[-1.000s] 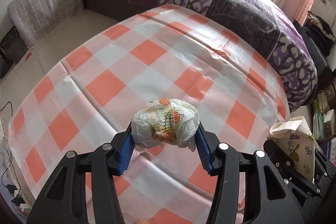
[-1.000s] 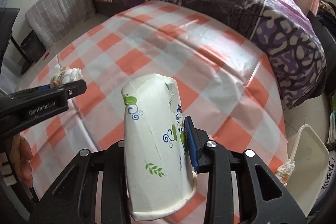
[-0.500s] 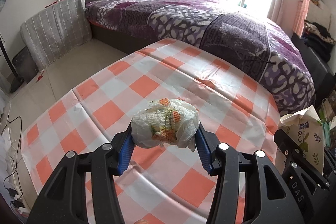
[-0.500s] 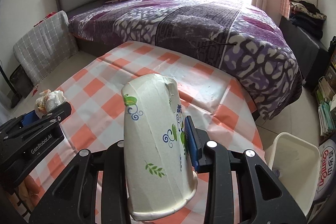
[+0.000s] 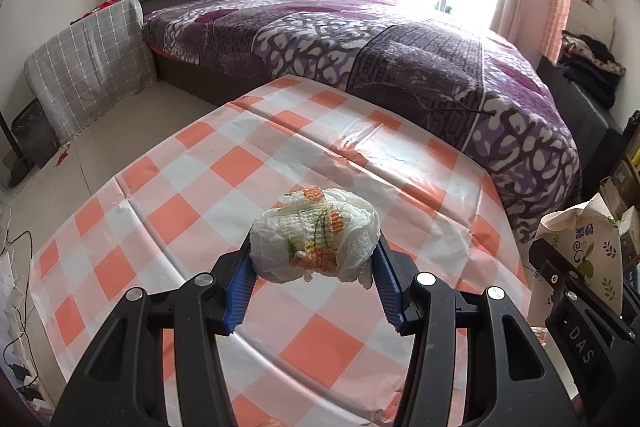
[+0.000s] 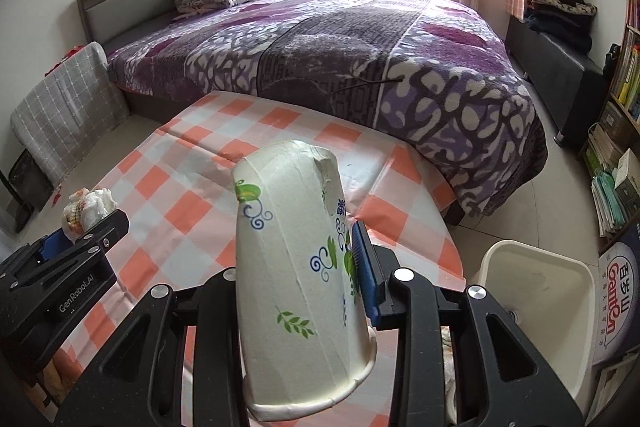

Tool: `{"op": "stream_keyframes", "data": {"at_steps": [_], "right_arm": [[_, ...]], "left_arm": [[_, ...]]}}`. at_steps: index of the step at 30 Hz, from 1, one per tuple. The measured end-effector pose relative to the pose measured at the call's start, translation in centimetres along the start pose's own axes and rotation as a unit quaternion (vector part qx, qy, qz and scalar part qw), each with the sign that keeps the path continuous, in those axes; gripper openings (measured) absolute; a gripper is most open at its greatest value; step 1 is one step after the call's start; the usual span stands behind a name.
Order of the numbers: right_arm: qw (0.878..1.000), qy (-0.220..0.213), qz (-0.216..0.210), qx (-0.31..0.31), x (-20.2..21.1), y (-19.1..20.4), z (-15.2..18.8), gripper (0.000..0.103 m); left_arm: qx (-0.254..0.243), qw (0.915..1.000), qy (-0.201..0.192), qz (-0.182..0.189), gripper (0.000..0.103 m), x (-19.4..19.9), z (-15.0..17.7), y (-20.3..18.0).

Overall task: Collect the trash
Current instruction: 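Release the paper cup into the bin with the right tool while the left tool carries the wad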

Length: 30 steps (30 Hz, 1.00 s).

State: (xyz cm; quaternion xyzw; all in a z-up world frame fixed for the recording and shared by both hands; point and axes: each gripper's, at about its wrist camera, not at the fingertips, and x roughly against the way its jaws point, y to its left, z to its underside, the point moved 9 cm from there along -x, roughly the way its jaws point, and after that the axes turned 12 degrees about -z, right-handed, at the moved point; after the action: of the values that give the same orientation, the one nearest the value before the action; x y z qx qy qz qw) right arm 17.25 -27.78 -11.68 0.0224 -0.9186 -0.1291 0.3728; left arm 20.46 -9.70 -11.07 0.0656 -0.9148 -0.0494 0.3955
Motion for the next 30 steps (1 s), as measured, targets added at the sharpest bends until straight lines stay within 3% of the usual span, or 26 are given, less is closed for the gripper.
{"op": "stream_keyframes", "data": {"at_steps": [12,24,30], "right_arm": [[0.998,0.002,0.042,-0.056,2.7,-6.6,0.4,0.033],[0.986,0.007,0.087,-0.145,6.0,-15.3,1.4,0.035],[0.977,-0.006,0.106,-0.185,8.1,-19.2,2.1,0.049]], "left_arm": [[-0.044,0.9982,-0.006,0.041,0.053,2.1,1.2,-6.5],[-0.102,0.9894,0.006,0.104,0.052,4.5,3.9,-14.5],[-0.119,0.9831,0.021,0.137,0.053,5.6,5.5,-18.2]]}}
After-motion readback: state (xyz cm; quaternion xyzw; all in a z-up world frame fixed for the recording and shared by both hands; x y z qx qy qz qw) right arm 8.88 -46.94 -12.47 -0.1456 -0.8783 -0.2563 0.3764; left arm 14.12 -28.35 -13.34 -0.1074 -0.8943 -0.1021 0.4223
